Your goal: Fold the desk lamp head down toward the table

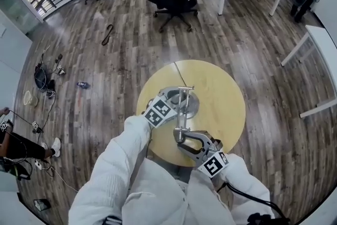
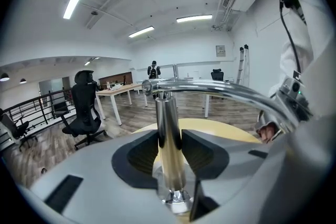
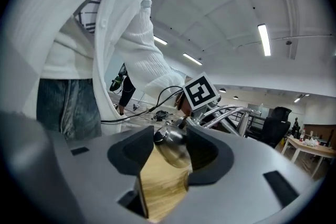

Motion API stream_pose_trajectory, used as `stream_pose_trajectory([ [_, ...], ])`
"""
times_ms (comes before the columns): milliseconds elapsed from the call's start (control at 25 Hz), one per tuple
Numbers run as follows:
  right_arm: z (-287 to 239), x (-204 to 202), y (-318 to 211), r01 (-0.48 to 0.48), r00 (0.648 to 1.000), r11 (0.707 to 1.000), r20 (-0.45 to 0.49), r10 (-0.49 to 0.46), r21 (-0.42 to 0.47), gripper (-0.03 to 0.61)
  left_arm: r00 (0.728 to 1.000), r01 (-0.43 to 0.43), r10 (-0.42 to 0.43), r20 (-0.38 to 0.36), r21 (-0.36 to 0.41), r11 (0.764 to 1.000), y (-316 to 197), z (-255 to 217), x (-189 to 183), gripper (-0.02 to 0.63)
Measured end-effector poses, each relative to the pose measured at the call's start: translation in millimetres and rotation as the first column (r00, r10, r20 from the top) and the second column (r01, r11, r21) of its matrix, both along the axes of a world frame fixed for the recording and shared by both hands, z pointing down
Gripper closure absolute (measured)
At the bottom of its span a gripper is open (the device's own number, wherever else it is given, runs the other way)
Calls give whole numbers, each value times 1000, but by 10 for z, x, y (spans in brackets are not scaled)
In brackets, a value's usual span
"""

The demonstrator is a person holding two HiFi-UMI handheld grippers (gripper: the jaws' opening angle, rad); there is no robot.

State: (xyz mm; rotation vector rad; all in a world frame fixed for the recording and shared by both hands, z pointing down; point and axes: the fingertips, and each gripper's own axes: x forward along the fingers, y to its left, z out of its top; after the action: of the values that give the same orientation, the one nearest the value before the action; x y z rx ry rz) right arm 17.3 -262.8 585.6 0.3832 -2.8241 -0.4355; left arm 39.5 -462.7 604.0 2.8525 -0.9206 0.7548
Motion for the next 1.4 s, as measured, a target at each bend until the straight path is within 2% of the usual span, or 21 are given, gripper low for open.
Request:
stream_pose_trajectory([
  [280,272,37,-116,11,1000,1000,-15,-10,25,396,1000,-8,8,-12,27,1000,-13,25,28,477],
  [800,464,-1,-222,-18,999,998,-44,21,59,411,1000,-8,9,-25,39,999,39,-11,-5,477],
  [1200,611,1,-298,-39,999,996,-29,41,76,420,995,-36,39,-90,36,999,109,4,12,479],
  [1400,631,-22,-330,-40,999,996,-34,42,77,423,995,-36,39,-94,32,999,100,2,-4,480],
])
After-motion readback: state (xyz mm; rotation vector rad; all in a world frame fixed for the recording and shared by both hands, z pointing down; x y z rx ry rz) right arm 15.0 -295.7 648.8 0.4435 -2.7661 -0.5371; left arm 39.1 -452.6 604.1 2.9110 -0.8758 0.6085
